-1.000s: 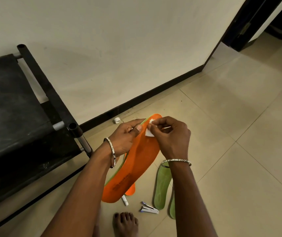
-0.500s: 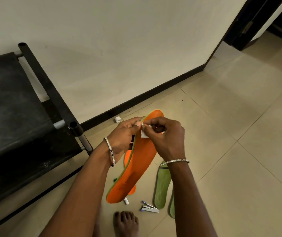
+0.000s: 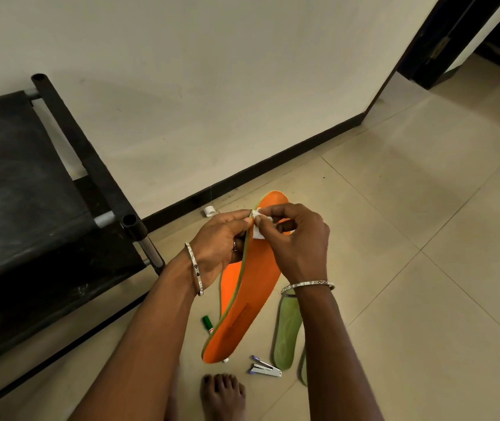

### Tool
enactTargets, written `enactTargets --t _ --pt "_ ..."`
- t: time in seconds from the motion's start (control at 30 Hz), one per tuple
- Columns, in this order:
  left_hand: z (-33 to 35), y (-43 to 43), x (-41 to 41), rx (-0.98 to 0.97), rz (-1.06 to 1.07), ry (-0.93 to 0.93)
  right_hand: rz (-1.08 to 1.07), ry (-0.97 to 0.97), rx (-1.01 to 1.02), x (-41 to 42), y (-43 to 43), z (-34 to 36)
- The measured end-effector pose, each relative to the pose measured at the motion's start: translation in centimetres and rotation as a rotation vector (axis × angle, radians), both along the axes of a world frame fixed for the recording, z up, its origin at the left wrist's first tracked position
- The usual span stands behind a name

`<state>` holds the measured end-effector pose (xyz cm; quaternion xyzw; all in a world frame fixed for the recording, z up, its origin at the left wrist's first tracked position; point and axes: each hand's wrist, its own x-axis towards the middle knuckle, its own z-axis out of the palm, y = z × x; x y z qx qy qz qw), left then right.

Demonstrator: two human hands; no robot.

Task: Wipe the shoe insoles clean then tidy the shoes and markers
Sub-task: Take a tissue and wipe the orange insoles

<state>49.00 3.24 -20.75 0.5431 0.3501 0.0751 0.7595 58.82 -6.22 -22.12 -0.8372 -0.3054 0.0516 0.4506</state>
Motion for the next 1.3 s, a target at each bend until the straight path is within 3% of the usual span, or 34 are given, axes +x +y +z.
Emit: enactTargets --t 0.23,0.47,0.73,1.0,1.3 --pt "-0.23 0.13 -0.09 0.01 0.015 0.002 0.152 0.075 -0.026 0.32 -0.49 0.72" --pt "0.25 -0.13 0.0 0.058 -0.035 -0.003 -0.085 -0.009 0.068 0.18 0.05 0.07" --pt "0.01 -0.09 -0.24 0.077 -0.055 -0.022 0.18 0.077 -0.038 0.59 -0.9 1.05" --pt "0.2 -0.23 0.04 0.037 -0.02 -0.042 -0.039 -0.082 0.067 0.07 0.05 0.14" --pt "-0.46 0.59 -0.2 0.038 0.006 -0.06 0.211 0.002 -0.03 0.29 -0.65 0.69"
